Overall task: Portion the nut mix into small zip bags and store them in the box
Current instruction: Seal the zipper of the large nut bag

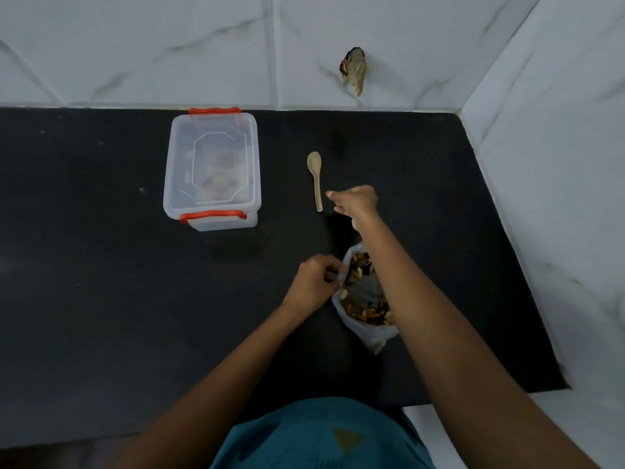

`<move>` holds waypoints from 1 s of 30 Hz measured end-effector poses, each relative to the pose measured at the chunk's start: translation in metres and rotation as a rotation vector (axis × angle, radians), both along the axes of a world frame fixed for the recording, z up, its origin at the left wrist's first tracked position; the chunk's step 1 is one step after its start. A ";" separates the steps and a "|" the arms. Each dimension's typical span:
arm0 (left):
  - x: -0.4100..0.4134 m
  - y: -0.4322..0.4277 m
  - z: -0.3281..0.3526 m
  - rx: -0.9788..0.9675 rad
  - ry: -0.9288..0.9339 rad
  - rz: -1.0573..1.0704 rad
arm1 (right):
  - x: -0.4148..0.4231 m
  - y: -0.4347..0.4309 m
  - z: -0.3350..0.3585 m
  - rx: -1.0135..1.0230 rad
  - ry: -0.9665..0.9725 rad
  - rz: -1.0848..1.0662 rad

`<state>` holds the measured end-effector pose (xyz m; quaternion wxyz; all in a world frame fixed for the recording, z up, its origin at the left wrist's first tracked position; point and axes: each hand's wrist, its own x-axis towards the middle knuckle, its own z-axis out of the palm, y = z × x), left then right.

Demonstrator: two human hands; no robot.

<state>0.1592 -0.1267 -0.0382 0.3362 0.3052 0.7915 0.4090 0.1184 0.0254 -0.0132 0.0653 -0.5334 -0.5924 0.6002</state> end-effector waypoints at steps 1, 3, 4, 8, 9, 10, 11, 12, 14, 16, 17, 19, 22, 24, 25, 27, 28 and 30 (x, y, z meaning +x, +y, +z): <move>0.001 0.000 0.001 0.002 0.002 -0.005 | 0.006 0.000 0.003 -0.005 0.012 -0.004; 0.000 0.000 0.002 0.009 0.002 -0.005 | 0.020 -0.002 0.009 -0.002 0.044 -0.004; 0.000 -0.001 0.003 0.013 0.003 -0.005 | 0.030 -0.003 0.011 0.005 0.054 -0.008; 0.000 -0.001 0.003 0.007 0.012 -0.013 | 0.072 -0.012 0.020 0.032 0.053 -0.019; 0.000 -0.001 0.003 0.000 0.012 -0.020 | 0.083 -0.015 0.021 0.045 0.041 -0.023; 0.000 -0.001 0.004 -0.005 0.010 -0.024 | 0.094 -0.019 0.022 0.054 0.027 -0.028; 0.000 -0.001 0.005 -0.006 0.006 -0.028 | 0.106 -0.023 0.022 0.054 0.011 -0.036; 0.000 -0.001 0.006 -0.004 0.010 -0.031 | 0.117 -0.027 0.022 0.051 -0.008 -0.046; 0.000 0.001 0.009 0.010 0.053 -0.027 | 0.138 -0.037 0.022 0.046 -0.043 -0.063; -0.003 0.006 0.010 0.021 0.090 -0.017 | 0.158 -0.048 0.021 0.089 -0.077 -0.067; -0.005 0.010 0.011 0.030 0.102 -0.017 | 0.167 -0.054 0.021 0.123 -0.093 -0.073; -0.009 0.019 0.012 0.045 0.123 -0.047 | 0.184 -0.065 0.020 0.182 -0.119 -0.088; -0.015 0.039 0.018 0.040 0.146 -0.101 | 0.205 -0.079 0.012 0.239 -0.152 -0.128; -0.018 0.052 0.022 -0.012 0.152 -0.146 | 0.214 -0.087 0.006 0.181 -0.134 -0.195; -0.020 0.058 0.023 -0.056 0.140 -0.183 | 0.217 -0.091 0.004 0.121 -0.110 -0.242; -0.023 0.066 0.025 -0.141 0.096 -0.262 | 0.220 -0.096 0.000 -0.024 -0.059 -0.330; -0.025 0.068 0.026 -0.166 0.083 -0.290 | 0.220 -0.098 -0.002 -0.100 -0.027 -0.358; -0.029 0.071 0.027 -0.186 0.084 -0.320 | 0.219 -0.103 -0.004 -0.227 0.050 -0.396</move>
